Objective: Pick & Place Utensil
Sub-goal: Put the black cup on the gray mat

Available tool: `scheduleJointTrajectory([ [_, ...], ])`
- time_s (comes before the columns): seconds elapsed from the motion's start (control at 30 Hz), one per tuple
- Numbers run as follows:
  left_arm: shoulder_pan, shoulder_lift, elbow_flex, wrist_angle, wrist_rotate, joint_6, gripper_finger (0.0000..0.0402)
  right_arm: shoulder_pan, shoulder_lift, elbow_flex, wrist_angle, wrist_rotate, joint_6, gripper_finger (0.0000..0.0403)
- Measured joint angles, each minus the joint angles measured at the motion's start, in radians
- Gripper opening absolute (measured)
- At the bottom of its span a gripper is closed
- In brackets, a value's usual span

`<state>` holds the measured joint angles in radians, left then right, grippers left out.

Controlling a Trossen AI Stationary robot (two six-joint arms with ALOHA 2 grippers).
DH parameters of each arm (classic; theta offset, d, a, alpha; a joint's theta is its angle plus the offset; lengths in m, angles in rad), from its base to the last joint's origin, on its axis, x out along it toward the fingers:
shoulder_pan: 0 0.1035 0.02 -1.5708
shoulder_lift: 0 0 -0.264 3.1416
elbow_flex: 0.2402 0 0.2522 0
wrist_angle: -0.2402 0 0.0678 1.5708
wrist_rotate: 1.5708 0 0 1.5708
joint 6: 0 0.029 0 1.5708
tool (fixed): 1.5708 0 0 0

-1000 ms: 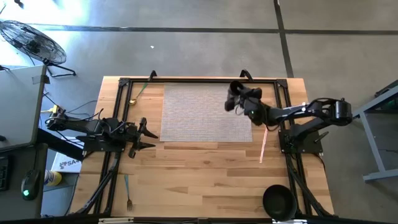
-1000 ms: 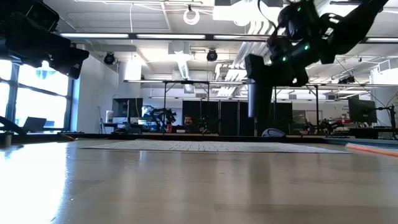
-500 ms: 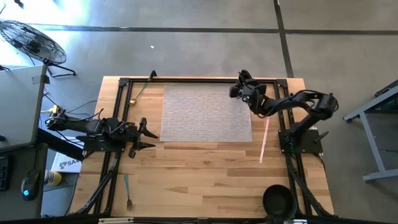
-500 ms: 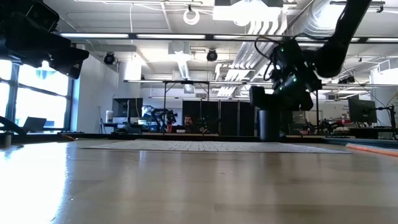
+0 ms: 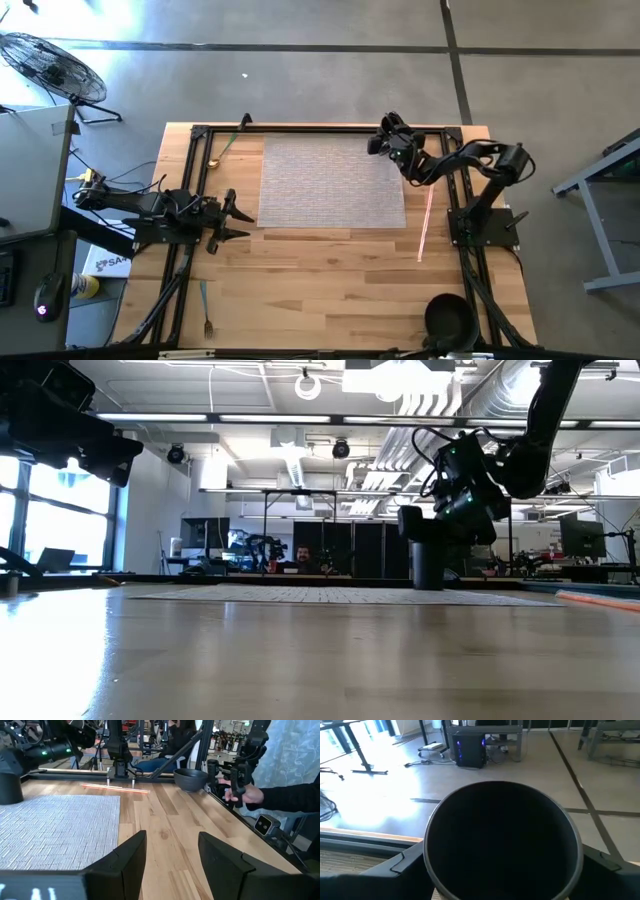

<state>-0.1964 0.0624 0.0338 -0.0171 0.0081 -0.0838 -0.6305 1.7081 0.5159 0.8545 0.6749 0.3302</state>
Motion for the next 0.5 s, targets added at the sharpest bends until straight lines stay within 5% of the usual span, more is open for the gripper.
scheduleJointTrajectory([
  [0.5,0.0,0.0,0.0,0.0,0.0,0.0,0.0177,-0.019,0.001,0.043,-0.064,-0.038,-0.066,0.0398],
])
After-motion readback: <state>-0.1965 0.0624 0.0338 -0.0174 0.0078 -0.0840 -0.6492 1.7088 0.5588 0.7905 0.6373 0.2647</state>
